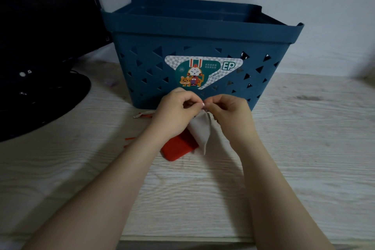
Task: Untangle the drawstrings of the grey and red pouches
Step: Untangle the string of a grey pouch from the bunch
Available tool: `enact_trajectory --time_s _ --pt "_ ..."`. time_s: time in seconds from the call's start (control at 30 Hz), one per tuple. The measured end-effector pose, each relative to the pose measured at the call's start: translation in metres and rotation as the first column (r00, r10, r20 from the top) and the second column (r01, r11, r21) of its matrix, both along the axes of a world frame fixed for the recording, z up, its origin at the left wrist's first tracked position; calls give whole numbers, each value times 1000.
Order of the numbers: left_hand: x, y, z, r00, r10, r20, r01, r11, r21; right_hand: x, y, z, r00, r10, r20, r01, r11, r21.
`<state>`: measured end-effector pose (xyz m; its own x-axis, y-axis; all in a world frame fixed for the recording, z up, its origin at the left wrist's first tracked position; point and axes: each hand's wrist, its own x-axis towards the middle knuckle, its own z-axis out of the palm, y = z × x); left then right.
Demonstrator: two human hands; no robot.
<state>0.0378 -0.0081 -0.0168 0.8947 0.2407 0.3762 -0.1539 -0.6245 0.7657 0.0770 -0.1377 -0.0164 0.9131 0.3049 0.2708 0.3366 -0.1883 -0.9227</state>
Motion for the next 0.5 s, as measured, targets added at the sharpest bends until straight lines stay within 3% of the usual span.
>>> enact_trajectory --time_s 0.2,0.37,0.5 --pt "-2 1 2 995 13 104 -24 995 100 -4 -1 1 999 27 -47 -26 1000 13" --pt "1 0 -4 981 44 191 -73 986 150 -6 3 2 998 -2 70 15 985 -175" --pt "0 2 0 952 22 306 -72 986 153 -11 1 10 957 175 -230 -123 967 223"
